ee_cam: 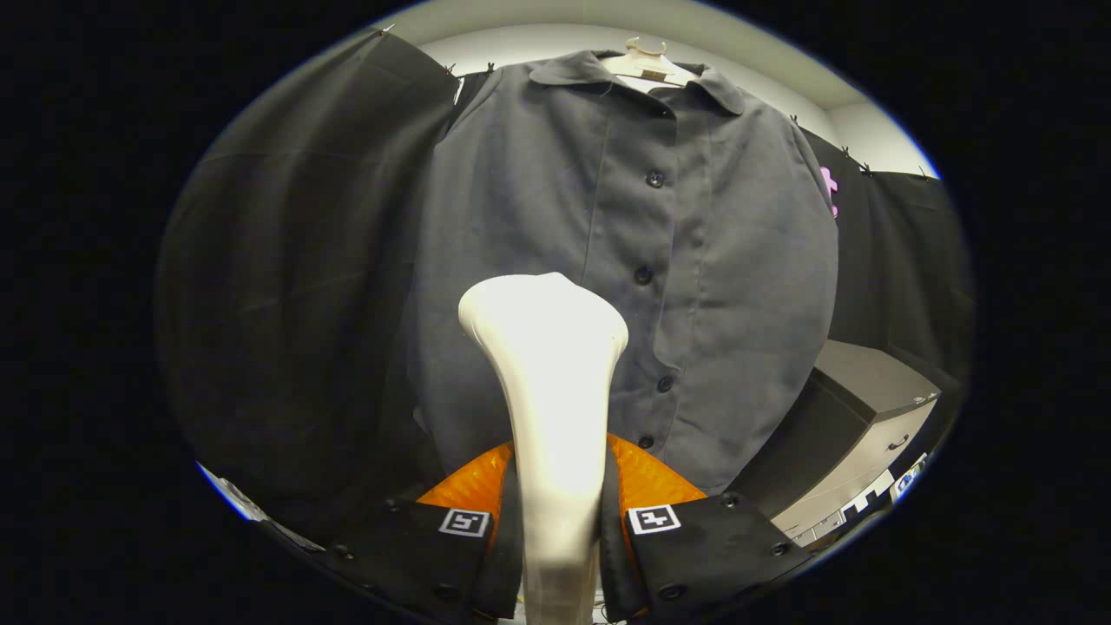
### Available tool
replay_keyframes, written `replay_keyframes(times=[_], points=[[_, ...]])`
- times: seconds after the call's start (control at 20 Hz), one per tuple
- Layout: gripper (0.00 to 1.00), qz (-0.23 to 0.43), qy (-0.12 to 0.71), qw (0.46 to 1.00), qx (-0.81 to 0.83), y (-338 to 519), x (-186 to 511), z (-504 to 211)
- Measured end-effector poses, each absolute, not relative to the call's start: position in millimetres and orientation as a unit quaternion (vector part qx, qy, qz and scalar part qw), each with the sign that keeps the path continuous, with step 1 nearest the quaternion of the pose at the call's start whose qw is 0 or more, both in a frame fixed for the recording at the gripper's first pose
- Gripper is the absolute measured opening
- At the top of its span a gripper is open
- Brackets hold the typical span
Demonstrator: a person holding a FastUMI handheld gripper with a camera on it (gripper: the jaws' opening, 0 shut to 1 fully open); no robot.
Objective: Iron the clothes twice with a garment steamer, once on the left side and once on the right side.
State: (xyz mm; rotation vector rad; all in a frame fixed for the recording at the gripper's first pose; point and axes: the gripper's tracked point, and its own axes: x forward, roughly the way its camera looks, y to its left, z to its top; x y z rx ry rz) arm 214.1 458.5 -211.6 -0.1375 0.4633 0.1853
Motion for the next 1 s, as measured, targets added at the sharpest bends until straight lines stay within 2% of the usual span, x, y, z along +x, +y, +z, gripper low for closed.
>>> replay_keyframes(times=[0.55,1.0], points=[[0.44,0.077,0.142,0.986,-0.04,412.3,200.8,-93.2],[0.44,0.052,0.108,0.993,-0.015,360.0,192.5,-63.7]])
